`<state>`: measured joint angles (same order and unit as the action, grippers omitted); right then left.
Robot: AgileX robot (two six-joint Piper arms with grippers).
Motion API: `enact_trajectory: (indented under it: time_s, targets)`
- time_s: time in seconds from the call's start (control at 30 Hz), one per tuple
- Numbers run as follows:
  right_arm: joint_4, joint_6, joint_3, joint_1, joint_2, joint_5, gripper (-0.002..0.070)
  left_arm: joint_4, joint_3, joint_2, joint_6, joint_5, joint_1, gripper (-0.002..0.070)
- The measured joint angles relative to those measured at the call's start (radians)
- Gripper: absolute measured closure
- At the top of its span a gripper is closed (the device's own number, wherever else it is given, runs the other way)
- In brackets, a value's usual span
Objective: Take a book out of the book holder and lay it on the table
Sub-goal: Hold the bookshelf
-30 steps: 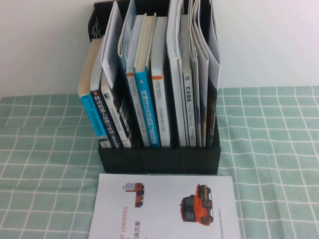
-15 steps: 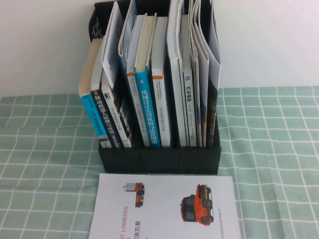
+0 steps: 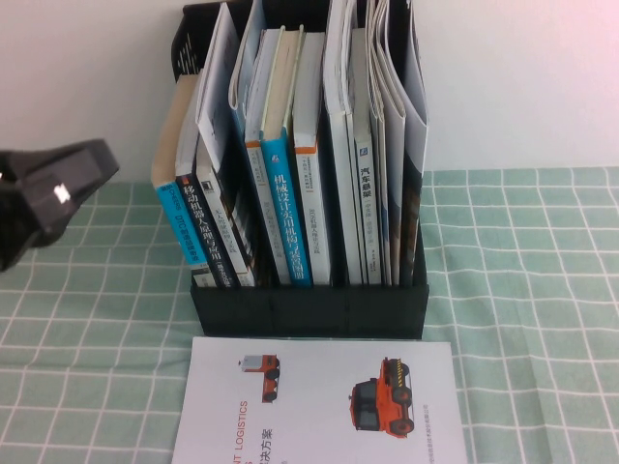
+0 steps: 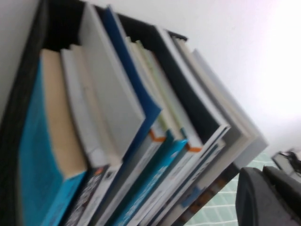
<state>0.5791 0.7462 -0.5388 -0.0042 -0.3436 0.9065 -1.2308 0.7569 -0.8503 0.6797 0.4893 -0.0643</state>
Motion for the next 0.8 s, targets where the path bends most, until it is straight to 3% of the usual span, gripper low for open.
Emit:
enact_trajectory:
  time_s: [0.13, 0.3, 0.67, 0.8]
  targets:
    - [0.137, 0.169, 0.000, 0.000, -0.010, -0.022, 0.0675, -0.151, 0.121, -0.140, 0.125, 0.101, -0.001, 0.0678]
    - [0.299, 0.346, 0.000, 0.000, -0.057, -0.081, 0.0675, -0.194, 0.254, -0.293, 0.166, 0.151, -0.055, 0.0678]
    - [0.650, 0.706, 0.000, 0.000, -0.283, -0.140, 0.0665, -0.063, 0.415, -0.491, 0.210, -0.115, -0.432, 0.0678]
    - [0.794, 0.842, 0.000, 0.000, -0.387, -0.154, 0.0531, -0.005, 0.446, -0.564, 0.214, -0.246, -0.534, 0.0678]
